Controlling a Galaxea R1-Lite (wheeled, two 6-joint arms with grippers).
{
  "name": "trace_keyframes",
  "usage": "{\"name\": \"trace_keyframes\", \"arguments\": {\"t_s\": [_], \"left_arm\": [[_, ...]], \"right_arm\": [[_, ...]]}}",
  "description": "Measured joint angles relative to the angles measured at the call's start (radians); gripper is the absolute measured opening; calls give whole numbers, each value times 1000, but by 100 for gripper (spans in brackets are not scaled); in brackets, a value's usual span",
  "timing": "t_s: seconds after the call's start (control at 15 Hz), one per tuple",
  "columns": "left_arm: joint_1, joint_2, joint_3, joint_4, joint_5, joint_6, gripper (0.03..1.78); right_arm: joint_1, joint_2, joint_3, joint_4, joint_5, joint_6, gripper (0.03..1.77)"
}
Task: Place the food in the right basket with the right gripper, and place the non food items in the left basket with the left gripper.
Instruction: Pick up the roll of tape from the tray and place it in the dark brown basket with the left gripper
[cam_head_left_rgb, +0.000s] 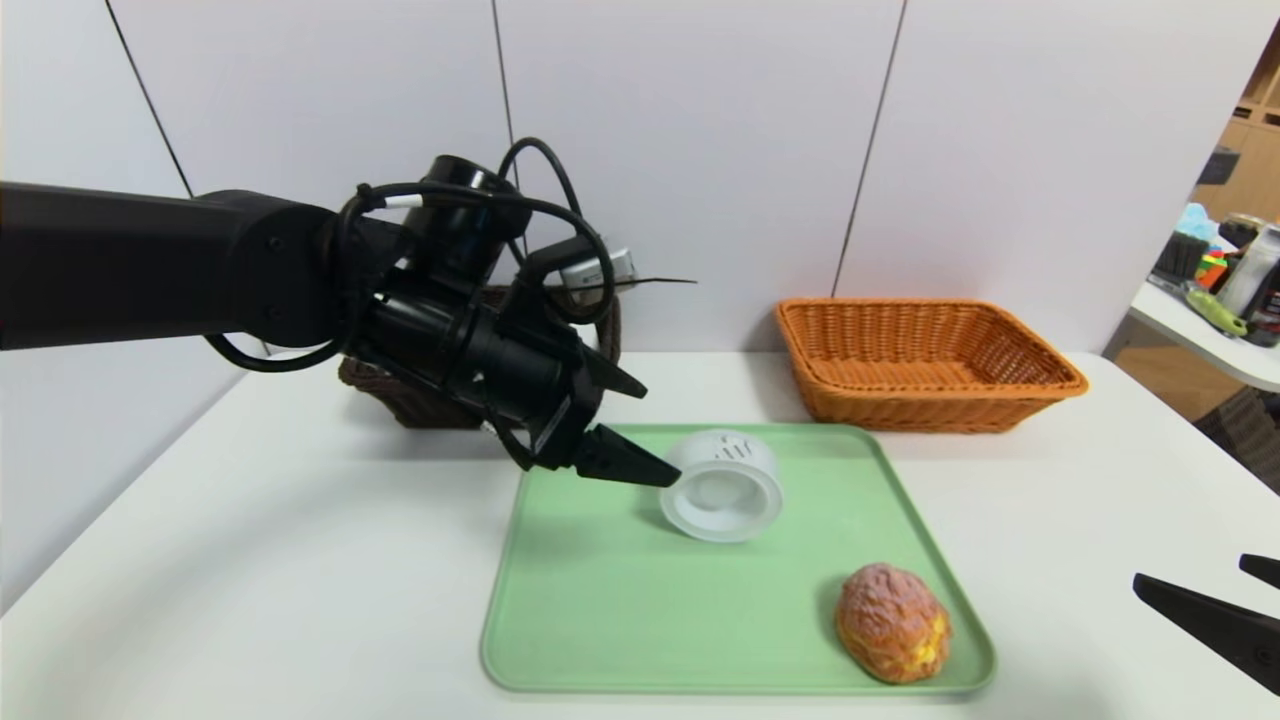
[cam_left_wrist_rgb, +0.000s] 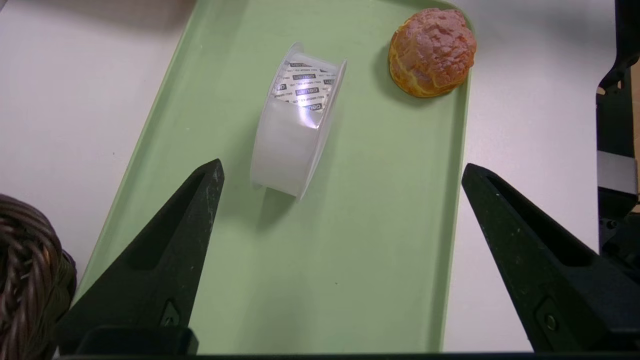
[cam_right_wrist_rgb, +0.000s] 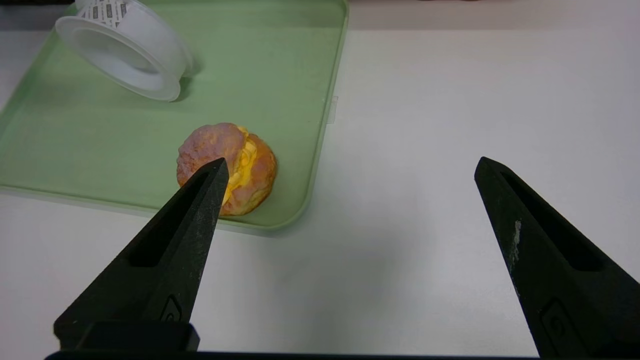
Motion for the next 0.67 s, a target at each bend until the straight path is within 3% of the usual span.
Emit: {"name": "trace_keyframes", "arguments": {"t_s": [0.47, 0.67], "left_arm": [[1, 105, 1, -156, -34, 57, 169], [-8, 145, 1, -172, -47, 121, 169]], "right_arm": [[0, -2, 2, 1, -3, 0, 170], [0, -2, 2, -1, -4, 0, 170]]}}
